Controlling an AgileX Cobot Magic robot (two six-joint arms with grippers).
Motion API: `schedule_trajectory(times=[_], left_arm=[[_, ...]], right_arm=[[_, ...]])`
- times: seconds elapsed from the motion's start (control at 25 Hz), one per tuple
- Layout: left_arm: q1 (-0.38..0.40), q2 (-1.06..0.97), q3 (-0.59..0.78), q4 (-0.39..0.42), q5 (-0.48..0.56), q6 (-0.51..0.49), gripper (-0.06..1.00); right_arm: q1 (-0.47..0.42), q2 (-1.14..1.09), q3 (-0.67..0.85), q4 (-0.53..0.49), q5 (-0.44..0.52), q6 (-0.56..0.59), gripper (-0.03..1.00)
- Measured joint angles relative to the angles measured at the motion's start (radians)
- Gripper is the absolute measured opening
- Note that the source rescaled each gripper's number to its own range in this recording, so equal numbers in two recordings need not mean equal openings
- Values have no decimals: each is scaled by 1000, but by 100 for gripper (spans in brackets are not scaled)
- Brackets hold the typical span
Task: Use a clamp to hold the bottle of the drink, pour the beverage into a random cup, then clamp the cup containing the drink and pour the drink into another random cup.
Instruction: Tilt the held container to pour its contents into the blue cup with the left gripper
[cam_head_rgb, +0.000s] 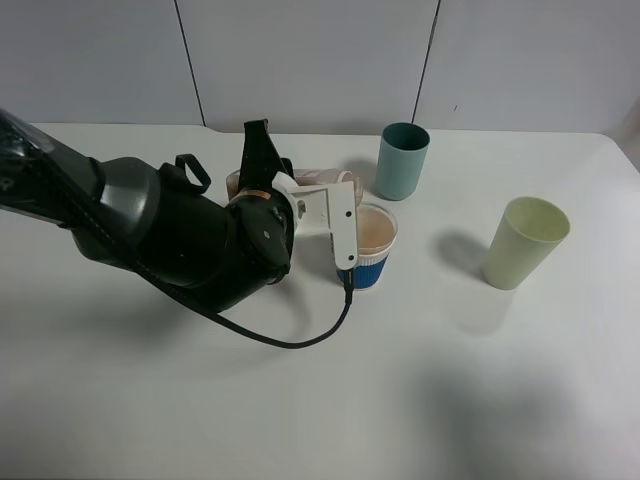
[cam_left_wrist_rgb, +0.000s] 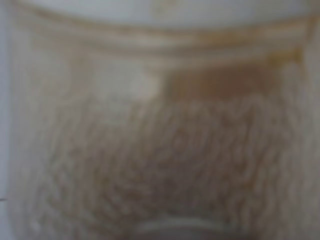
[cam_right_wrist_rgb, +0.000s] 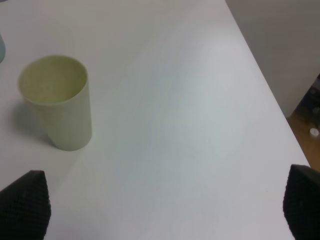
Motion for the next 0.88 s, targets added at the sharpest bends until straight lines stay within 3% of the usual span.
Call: schedule_trajectory(times=[0.32, 0.88], left_arm=[[0, 0, 0, 46, -18, 80, 4], [3, 0, 0, 112, -46, 130, 4]], right_arm=[[0, 0, 0, 0, 0, 0, 83], [0, 0, 0, 0, 0, 0, 83]])
